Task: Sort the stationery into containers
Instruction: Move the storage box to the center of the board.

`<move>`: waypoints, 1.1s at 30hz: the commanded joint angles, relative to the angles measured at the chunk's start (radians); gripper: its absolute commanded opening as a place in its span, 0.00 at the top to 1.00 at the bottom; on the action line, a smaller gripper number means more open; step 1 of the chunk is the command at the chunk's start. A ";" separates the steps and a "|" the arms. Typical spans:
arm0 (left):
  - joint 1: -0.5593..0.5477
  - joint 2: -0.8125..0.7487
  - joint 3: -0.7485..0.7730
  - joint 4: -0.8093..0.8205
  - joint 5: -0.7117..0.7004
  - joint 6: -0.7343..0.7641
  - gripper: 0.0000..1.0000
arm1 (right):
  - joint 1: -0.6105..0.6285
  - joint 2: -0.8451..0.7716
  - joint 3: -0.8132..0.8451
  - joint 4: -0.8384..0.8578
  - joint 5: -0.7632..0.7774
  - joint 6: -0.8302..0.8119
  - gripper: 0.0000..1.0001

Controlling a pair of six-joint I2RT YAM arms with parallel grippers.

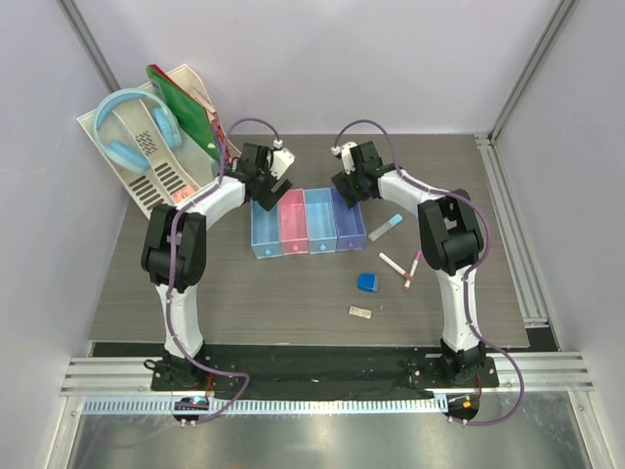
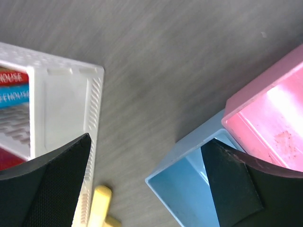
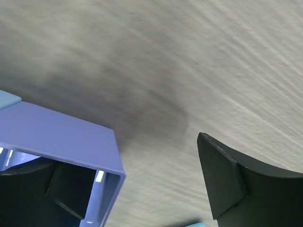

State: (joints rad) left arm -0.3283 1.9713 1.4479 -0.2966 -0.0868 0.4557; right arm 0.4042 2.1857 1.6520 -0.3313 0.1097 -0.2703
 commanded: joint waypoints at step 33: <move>-0.046 0.189 0.431 -0.107 -0.120 0.023 0.00 | -0.085 -0.032 0.227 -0.032 0.033 -0.010 0.12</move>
State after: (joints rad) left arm -0.3664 2.2848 1.8877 -0.3912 -0.2237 0.5022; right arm 0.3187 2.2936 1.8439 -0.3473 0.1467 -0.2928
